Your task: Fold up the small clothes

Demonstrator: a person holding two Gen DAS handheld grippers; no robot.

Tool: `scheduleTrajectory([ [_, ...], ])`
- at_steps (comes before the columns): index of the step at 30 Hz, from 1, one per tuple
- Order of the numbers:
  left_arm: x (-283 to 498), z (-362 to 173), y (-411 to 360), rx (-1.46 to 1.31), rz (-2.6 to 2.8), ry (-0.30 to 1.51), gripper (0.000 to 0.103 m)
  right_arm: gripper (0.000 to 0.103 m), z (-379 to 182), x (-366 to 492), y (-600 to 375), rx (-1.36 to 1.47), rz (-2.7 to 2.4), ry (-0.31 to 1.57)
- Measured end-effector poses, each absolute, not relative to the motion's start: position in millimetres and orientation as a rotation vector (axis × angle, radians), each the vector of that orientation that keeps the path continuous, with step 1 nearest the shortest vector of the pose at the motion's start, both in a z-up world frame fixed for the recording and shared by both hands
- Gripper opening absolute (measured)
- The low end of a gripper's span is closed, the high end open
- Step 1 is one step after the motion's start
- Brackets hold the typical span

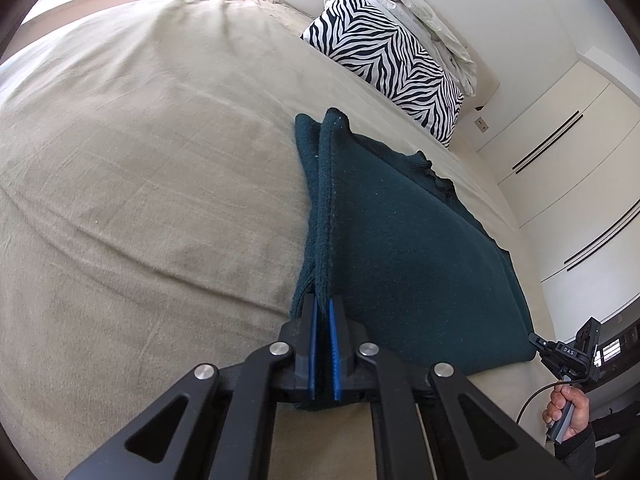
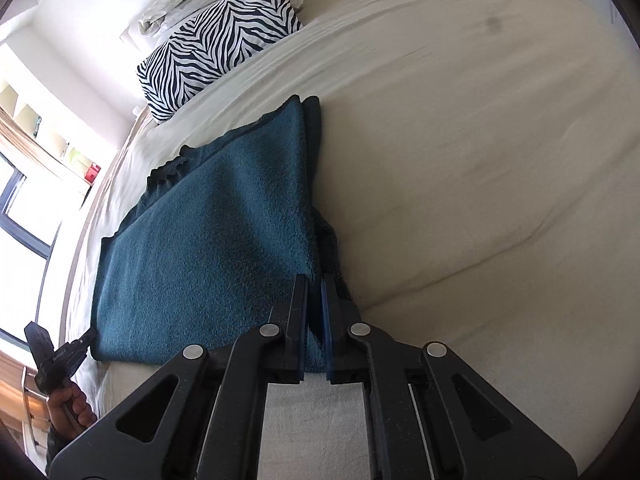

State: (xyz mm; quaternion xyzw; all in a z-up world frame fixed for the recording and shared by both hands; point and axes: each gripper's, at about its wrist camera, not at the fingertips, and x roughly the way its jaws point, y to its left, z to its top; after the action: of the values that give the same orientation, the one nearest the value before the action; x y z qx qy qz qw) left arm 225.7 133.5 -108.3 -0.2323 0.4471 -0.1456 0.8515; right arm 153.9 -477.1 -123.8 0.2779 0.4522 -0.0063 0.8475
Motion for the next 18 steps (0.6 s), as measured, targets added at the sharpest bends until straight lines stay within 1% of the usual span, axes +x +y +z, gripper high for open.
scheduleTrajectory([
  [4,225.0,-109.1,136.7,-0.498,-0.309,0.943,0.007,0.005,-123.1,152.1,-465.3,0.535,-0.001,0.969],
  [11,222.9,-112.4,141.1,-0.509,-0.312,0.949,0.007,0.005,-136.7,149.2,-474.4,0.584,-0.007,0.979],
  [18,224.8,-118.3,142.9,-0.536,-0.335,0.968,0.007,0.006,-141.7,153.3,-469.6,0.561,0.008,0.987],
])
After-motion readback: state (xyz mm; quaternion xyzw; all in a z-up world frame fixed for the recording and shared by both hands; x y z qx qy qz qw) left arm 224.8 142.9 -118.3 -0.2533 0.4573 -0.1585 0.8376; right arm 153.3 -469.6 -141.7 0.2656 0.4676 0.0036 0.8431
